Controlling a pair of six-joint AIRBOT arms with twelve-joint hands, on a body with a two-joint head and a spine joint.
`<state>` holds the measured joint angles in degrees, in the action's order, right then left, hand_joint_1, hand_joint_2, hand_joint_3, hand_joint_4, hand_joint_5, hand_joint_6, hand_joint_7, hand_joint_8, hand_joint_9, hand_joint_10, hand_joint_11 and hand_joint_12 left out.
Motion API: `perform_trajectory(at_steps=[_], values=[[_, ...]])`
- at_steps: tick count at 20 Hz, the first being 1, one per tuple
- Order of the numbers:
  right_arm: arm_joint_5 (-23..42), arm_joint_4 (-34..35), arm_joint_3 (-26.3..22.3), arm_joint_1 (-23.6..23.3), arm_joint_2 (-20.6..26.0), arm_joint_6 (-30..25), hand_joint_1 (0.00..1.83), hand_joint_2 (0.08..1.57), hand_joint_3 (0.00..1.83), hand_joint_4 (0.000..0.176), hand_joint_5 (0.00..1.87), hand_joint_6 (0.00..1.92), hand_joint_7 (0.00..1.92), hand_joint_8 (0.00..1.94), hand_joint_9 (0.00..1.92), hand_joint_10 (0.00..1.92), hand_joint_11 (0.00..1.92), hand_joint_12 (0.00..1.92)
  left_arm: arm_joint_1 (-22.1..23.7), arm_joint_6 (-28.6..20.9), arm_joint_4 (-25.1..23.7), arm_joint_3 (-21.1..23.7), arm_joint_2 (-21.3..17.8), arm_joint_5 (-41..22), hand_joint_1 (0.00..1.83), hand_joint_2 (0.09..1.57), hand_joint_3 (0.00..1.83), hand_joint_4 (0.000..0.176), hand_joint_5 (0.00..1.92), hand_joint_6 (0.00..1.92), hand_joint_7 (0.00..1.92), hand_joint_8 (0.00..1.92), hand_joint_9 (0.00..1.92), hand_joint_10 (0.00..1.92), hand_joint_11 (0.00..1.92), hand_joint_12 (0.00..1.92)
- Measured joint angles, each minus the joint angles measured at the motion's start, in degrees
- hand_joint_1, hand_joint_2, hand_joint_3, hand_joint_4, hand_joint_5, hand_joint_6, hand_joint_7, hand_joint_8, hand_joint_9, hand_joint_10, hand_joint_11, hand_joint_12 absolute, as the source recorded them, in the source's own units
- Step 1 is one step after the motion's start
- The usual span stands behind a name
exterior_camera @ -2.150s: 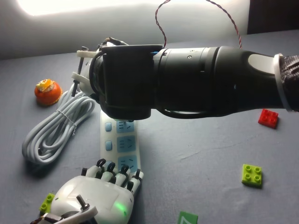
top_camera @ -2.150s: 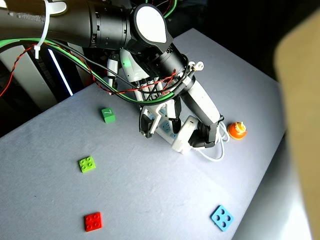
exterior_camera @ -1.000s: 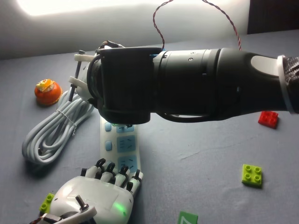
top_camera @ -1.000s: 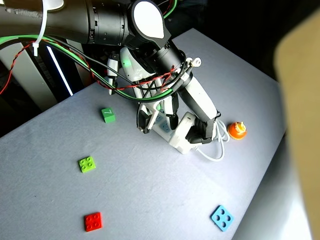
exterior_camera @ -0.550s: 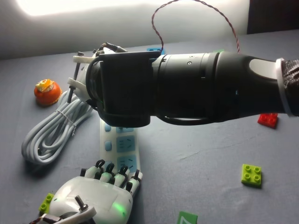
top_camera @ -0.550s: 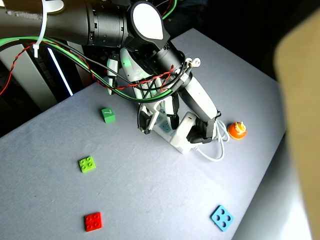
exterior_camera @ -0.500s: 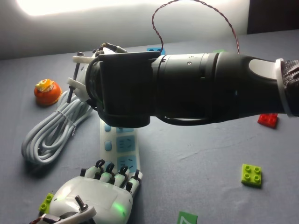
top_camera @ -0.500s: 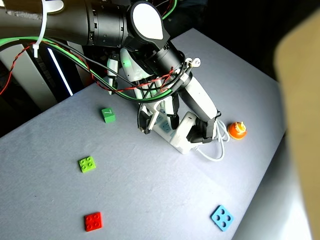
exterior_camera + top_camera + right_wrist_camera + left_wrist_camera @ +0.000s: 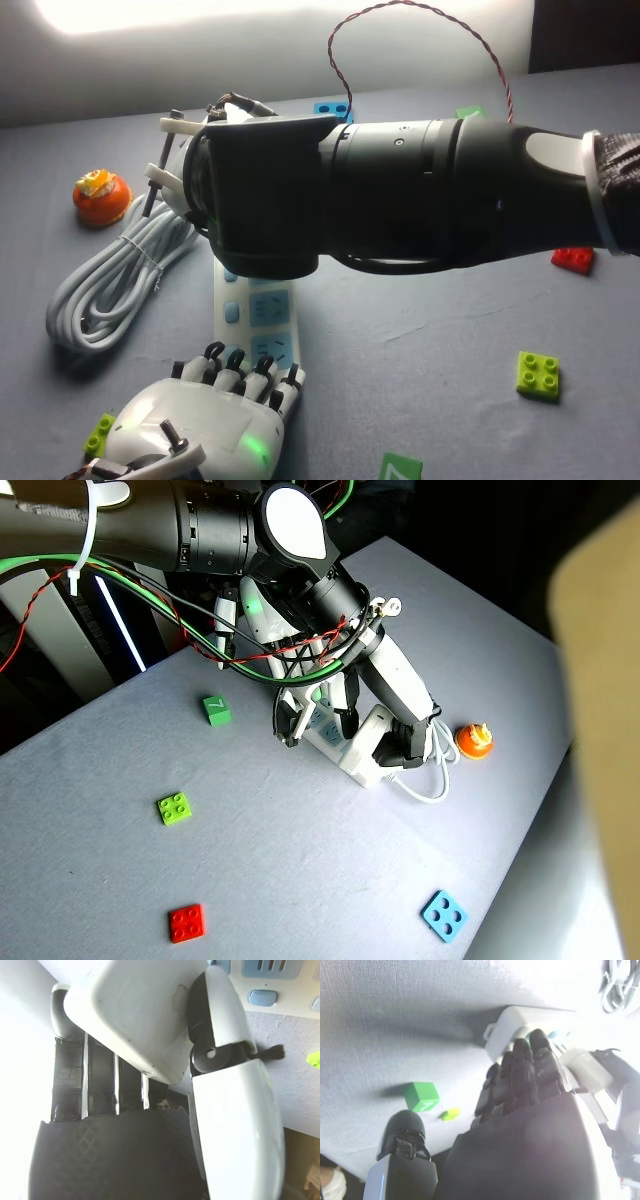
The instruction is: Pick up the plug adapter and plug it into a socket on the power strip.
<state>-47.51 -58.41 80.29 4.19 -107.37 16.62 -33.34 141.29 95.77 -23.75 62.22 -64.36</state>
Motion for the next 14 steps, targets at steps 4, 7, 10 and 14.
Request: perform_trajectory(at_steps=[4,7,10,14], values=[[-0.6,-0.3,0.0,0.0,-0.3,-0.3,1.23,1.16,0.00,0.000,0.90,0.94,0.92,1.30,0.73,1.31,0.65,1.66,0.0,0.0,0.0,0.0,0.0,0.0,0.00,1.20,0.00,0.000,0.11,0.00,0.12,0.00,0.10,0.00,0.00,0.26],[-1.0,-1.2,0.1,0.4,-0.9,-0.6,1.22,1.17,0.00,0.000,0.90,0.96,0.89,1.32,0.69,1.31,0.58,1.68,-0.2,-0.2,0.0,0.1,0.0,0.0,0.00,1.20,0.00,0.000,0.10,0.00,0.10,0.00,0.08,0.00,0.00,0.21],[-1.0,-2.3,0.1,1.0,-1.0,-1.5,1.23,1.15,0.00,0.000,0.91,0.94,0.93,1.28,0.73,1.29,0.62,1.65,-0.2,-0.2,0.0,0.1,-0.2,0.1,0.00,1.21,0.00,0.000,0.10,0.00,0.10,0.00,0.07,0.00,0.00,0.18],[-0.8,-2.5,0.2,1.3,-1.2,-1.7,1.22,1.17,0.00,0.000,0.88,0.98,0.91,1.30,0.73,1.29,0.65,1.64,-0.4,-0.3,-0.2,0.1,-0.2,0.1,0.00,1.21,0.00,0.000,0.11,0.00,0.11,0.00,0.08,0.00,0.00,0.19]])
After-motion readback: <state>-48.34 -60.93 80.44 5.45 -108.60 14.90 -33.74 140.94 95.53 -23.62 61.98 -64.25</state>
